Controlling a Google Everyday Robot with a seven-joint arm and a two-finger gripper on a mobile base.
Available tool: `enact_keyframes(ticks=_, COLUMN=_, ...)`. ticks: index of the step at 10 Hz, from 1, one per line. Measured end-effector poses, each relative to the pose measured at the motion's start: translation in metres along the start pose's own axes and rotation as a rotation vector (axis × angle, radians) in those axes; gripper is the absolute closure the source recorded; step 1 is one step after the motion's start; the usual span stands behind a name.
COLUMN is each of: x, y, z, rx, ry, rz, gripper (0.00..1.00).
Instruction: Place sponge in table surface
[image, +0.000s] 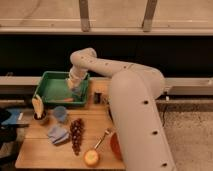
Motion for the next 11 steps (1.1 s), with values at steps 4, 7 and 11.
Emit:
enact_keyframes(ticks=4, x=-0.004, y=0.016, z=-0.037, rx=-0.018, ry=-0.095, rz=-0.046, gripper=1.0)
enact_keyframes(ticks=7, x=0.013, y=0.012, z=-0.053, rx=0.006, ry=-0.091, rz=-0.05, gripper=1.0)
enact_keyframes(ticks=11, x=0.065, y=-0.007, z=-0.079, rx=0.041, ry=-0.057, rz=0.029, gripper=1.0)
